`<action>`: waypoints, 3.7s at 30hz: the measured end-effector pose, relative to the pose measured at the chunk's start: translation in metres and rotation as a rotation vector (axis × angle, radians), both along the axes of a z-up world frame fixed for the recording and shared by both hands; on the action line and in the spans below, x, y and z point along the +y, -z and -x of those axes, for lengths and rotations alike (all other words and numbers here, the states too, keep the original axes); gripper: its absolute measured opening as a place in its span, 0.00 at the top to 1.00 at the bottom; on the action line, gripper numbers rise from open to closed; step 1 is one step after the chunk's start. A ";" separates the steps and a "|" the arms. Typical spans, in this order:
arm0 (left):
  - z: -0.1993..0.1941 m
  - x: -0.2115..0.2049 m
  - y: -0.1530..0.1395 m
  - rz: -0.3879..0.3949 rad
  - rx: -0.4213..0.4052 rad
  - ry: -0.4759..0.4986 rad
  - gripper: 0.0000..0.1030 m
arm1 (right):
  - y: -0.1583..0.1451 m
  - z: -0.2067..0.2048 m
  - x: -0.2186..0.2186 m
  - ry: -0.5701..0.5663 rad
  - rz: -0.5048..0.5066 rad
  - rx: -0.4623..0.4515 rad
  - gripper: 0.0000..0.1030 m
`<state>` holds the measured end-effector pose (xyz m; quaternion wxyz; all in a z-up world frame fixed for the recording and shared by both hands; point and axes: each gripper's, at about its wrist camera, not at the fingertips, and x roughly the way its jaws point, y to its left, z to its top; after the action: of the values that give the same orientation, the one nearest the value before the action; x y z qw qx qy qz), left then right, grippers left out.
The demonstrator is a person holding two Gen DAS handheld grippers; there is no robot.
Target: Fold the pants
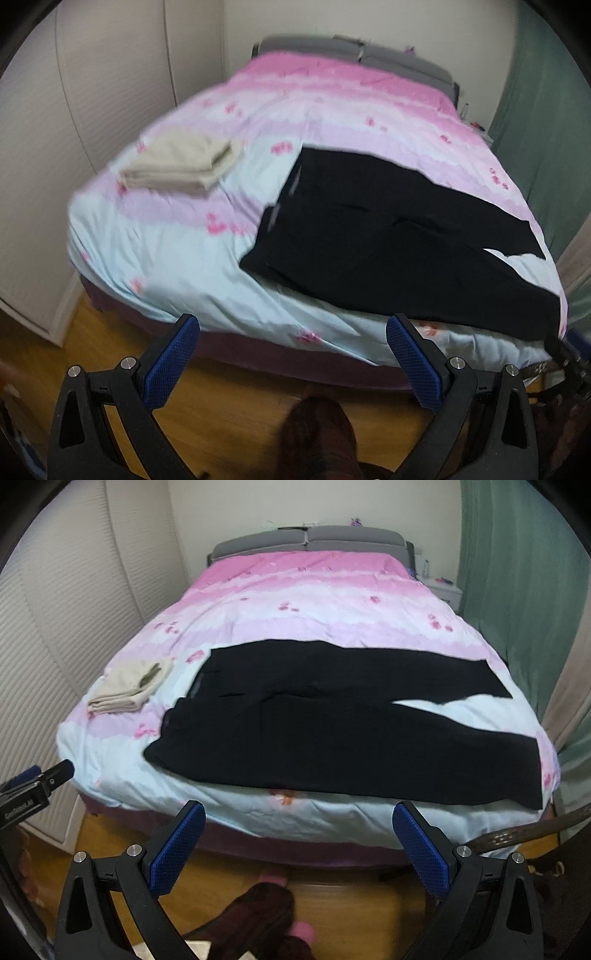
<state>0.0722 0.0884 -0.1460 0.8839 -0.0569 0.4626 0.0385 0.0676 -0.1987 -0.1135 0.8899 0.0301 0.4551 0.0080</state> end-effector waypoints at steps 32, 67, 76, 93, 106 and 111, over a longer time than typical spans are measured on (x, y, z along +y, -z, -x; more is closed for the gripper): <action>-0.193 0.015 0.182 0.238 0.465 0.005 0.71 | 0.234 -0.142 -0.077 0.475 -0.346 0.425 0.41; -0.437 -0.035 0.023 0.143 0.145 -0.005 0.88 | 0.039 -0.381 -0.118 0.223 -0.244 0.194 0.93; -0.538 -0.045 0.104 0.056 0.314 -0.022 0.88 | 0.109 -0.493 -0.116 0.162 -0.180 0.322 0.93; -0.568 -0.055 0.082 -0.051 0.265 0.069 0.22 | 0.123 -0.538 -0.101 0.123 -0.223 0.372 0.42; -0.413 -0.164 0.013 -0.124 0.051 0.599 0.22 | 0.032 -0.392 -0.117 0.117 -0.013 0.193 0.35; -0.355 -0.211 0.010 -0.098 0.029 0.766 0.18 | 0.029 -0.306 -0.146 0.224 -0.001 0.212 0.35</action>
<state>0.4270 -0.1222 -0.1562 0.8294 0.1629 0.4604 -0.2714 0.3732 -0.3442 -0.1427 0.8323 0.0818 0.5401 -0.0944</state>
